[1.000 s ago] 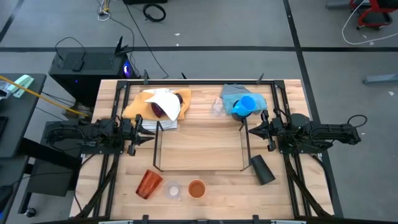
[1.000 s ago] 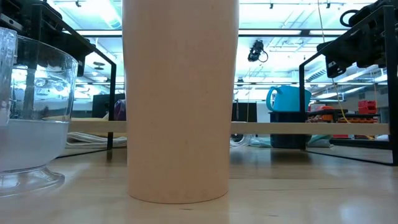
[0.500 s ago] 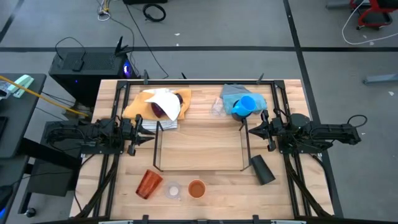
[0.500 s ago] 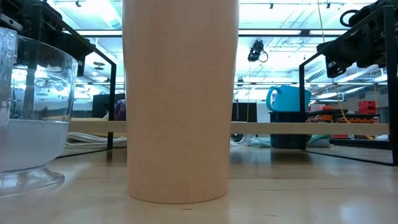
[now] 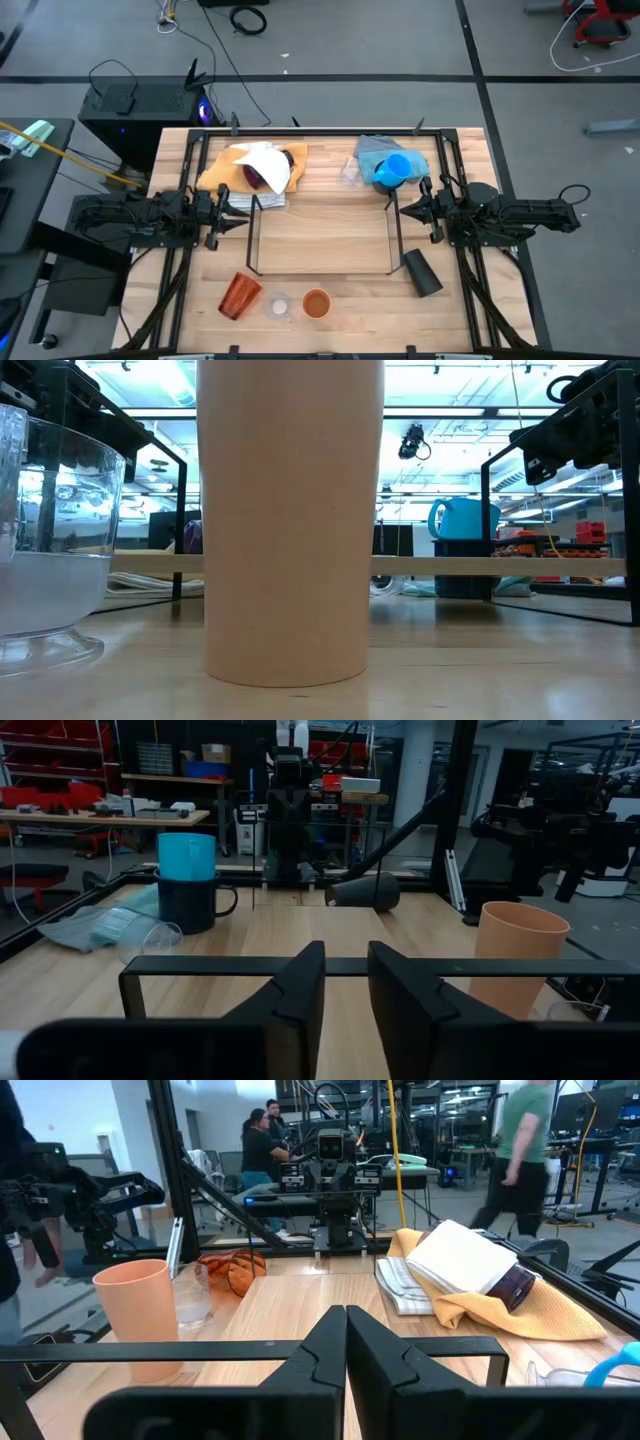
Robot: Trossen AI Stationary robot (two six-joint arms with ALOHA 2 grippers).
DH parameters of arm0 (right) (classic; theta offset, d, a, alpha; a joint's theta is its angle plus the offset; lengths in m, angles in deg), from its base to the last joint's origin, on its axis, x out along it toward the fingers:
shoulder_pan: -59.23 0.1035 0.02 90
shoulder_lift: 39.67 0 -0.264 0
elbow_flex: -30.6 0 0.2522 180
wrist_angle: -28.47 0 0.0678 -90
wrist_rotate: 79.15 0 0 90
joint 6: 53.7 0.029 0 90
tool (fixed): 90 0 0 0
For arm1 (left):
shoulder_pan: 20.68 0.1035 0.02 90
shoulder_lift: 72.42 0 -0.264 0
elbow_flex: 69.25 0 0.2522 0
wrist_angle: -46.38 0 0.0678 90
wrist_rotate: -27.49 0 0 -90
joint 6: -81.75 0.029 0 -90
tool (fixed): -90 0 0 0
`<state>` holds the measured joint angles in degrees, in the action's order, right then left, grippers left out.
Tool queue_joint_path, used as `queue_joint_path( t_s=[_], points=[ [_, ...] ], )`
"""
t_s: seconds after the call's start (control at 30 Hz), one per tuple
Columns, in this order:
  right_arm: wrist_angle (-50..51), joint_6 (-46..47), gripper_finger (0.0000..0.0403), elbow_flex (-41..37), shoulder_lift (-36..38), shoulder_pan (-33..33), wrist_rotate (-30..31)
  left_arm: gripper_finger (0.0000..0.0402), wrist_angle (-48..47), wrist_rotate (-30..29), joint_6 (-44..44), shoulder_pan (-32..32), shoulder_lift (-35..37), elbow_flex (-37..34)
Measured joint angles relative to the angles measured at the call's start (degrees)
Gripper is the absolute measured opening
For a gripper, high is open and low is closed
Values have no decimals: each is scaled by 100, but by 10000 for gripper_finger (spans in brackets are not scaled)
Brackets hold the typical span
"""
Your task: Stack small to large cups/mugs on shelf
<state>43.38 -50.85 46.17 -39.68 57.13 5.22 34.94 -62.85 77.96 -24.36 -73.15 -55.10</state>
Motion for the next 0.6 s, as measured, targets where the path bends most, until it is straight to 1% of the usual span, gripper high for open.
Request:
queue_joint_path(
  t_s=[0.23, 0.6],
  points=[
    [0, 0, 16, 0, 0, 0, 1, 80, -1, 0, 2, 2, 0, 0],
    [0, 0, 16, 0, 0, 0, 0, 89, 1, -2, 0, 0, -2, 0]
  ],
)
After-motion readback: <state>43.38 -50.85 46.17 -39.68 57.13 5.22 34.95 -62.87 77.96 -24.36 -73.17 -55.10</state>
